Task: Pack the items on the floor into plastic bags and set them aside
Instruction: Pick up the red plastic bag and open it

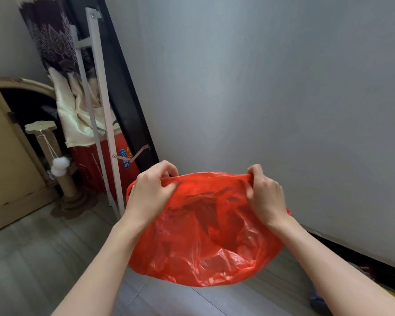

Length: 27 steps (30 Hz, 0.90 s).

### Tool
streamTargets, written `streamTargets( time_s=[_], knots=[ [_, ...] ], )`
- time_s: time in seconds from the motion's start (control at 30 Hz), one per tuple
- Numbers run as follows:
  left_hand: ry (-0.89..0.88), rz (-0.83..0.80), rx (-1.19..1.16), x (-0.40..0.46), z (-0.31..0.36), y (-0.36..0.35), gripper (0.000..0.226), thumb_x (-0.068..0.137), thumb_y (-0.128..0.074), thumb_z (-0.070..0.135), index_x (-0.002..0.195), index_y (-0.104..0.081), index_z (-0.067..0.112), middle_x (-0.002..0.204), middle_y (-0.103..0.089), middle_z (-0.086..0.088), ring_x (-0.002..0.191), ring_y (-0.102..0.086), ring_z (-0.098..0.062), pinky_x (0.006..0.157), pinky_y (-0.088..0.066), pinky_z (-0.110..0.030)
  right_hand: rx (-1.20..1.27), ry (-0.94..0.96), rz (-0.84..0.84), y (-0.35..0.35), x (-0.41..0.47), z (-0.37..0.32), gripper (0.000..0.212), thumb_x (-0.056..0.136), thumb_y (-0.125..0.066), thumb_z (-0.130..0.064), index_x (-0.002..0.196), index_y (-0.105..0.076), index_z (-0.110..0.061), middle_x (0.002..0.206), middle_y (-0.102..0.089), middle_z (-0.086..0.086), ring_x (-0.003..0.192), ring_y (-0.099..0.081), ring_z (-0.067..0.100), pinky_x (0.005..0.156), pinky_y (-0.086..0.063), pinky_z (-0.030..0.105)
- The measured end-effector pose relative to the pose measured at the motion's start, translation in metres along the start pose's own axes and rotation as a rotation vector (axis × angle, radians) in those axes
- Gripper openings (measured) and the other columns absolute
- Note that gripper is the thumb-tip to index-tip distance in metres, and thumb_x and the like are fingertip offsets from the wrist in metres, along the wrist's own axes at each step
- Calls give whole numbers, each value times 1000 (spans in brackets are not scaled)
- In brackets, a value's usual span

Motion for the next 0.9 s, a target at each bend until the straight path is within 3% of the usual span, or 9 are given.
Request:
streamTargets(
  time_s=[0.17,0.3,0.4,0.53,0.6,0.73,0.9],
  knots=[
    [7,180,185,-3,-9,10,8,82,-62,12,85,-56,17,88,-62,3,81,-61,-25,63,-42,-33,-100,278,-15,-3,-16,-28,21,80,-60,-29,88,-53,-11,53,-64,5,44,-59,34,36,-39,28],
    [-265,145,411,2,9,-3,11,86,-51,20,81,-51,10,75,-57,-6,53,-58,-31,43,-41,-31,-128,326,-8,8,-25,-15,28,76,-58,-41,89,-60,-16,54,-66,-1,42,-60,26,34,-40,24],
    [-435,124,542,5,22,-19,23,86,-42,25,75,-51,7,62,-51,-6,38,-51,-24,31,-36,-26,-214,391,-140,-8,-32,-6,47,79,-37,-56,86,-59,-15,64,-68,-1,54,-65,27,40,-44,29],
    [-421,127,521,14,9,-42,12,87,-50,17,80,-53,7,65,-54,-6,45,-54,-23,32,-37,-28,-235,334,-294,-34,-27,20,80,74,-2,-73,102,-50,-16,91,-70,6,87,-64,32,60,-35,35],
    [-338,65,465,15,-13,-68,3,87,-54,10,86,-54,8,74,-57,-7,56,-58,-27,37,-39,-32,-229,274,-315,-49,-26,33,69,84,-7,-67,97,-51,-16,90,-70,9,89,-62,34,61,-32,36],
    [-144,-130,372,-1,-80,-138,5,86,-54,7,88,-54,12,81,-56,-2,71,-59,-27,54,-44,-36,-142,40,-346,-91,-28,79,38,94,-36,-48,96,-59,-17,91,-70,11,93,-62,33,68,-38,36],
    [-103,-158,429,-14,-140,-192,9,79,-49,4,82,-56,9,76,-57,-7,69,-54,-30,61,-38,-37,-87,-3,-543,-172,-35,113,42,89,-45,-51,109,-53,-15,101,-67,10,99,-59,32,76,-41,37]
  ],
)
Point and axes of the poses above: each hand's wrist, its own x-axis towards the middle knuckle, its own y-axis out of the back of the hand, z = x × y, the point moved 10 cm from there along x, towards the middle knuckle
